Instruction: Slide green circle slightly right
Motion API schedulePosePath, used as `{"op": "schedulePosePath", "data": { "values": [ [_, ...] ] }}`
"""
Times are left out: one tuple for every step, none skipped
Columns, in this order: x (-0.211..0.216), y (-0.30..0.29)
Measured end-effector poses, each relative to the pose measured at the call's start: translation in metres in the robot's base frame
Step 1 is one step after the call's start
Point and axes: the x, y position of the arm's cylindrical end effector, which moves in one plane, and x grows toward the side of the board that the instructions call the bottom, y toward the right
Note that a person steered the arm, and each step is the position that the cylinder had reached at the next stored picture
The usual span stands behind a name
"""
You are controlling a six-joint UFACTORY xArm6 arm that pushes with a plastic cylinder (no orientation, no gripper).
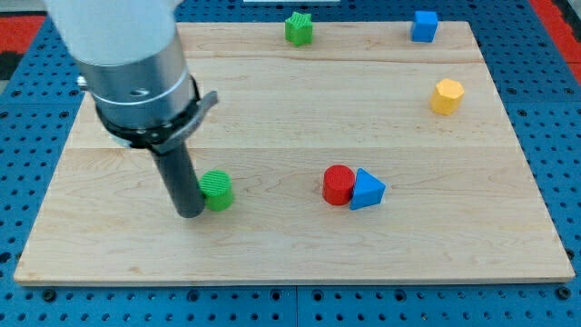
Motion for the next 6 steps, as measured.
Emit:
{"op": "schedulePosePath", "data": {
  "values": [
    [-0.052,-0.02],
    [-0.062,-0.021],
    [-0.041,-0.013],
    [-0.039,0.024],
    [-0.039,0.061],
    [-0.039,0.085]
  ]
}}
